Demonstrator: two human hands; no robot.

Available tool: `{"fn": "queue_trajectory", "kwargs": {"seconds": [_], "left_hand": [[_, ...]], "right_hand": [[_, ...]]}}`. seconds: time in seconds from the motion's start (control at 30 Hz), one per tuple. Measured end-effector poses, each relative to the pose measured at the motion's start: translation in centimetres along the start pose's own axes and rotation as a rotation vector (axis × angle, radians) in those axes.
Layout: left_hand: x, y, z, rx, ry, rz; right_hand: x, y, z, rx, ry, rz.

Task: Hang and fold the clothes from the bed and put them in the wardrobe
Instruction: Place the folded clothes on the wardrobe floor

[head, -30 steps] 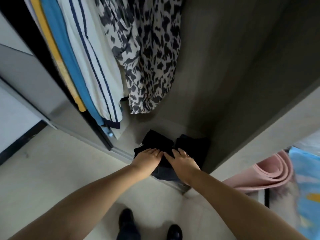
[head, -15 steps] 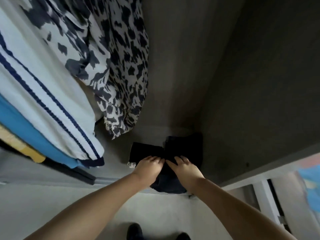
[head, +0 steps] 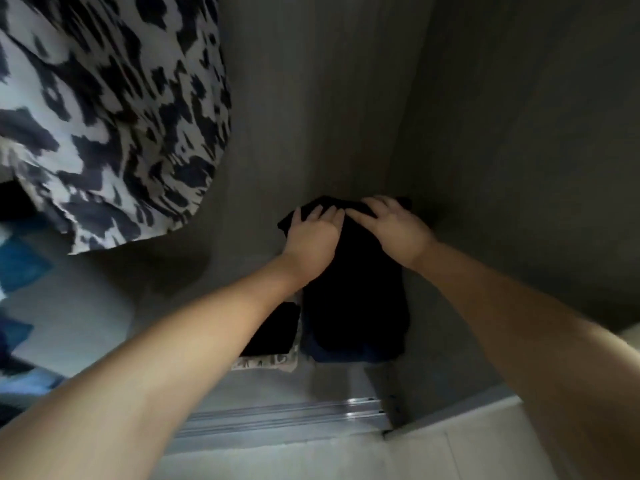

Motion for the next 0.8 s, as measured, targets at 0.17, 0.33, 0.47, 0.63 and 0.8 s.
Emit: {"fn": "queue_trajectory", "kwargs": {"seconds": [0.17, 0.33, 0.47, 0.63, 0.8], "left_hand": [[2.0, 11.2, 2.7, 0.040, -0.037, -0.113], [7.5, 27.8, -1.1, -0.225, 0.044, -0.249], [9.2, 31.6, -1.6, -0.202, 0.096, -0.229], [9.6, 32.1, -2.2, -0.271, 0.126, -0.326], [7.6, 26.8, -2.2, -0.375, 0.142, -0.415]], "right_hand": [[3.0, 9.7, 1.0, 0.014, 0.076, -0.063], [2.6, 27.2, -3.9, -0.332, 0.271, 0.071], [2.5, 31.3, -5.5, -0.250, 0.307, -0.028], [2.5, 30.8, -5.9, -0.288, 0.305, -0.112], [2.9, 27.9, -6.5, -0.565, 0.272, -0.174]]}}
Point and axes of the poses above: each hand's wrist, its own z-axis towards the middle knuckle, its own y-axis out of the palm, x = y × z, the point moved 10 cm from there along z, towards the middle knuckle, and after that the axes turned 15 degrees about y, right-handed, at the moved point
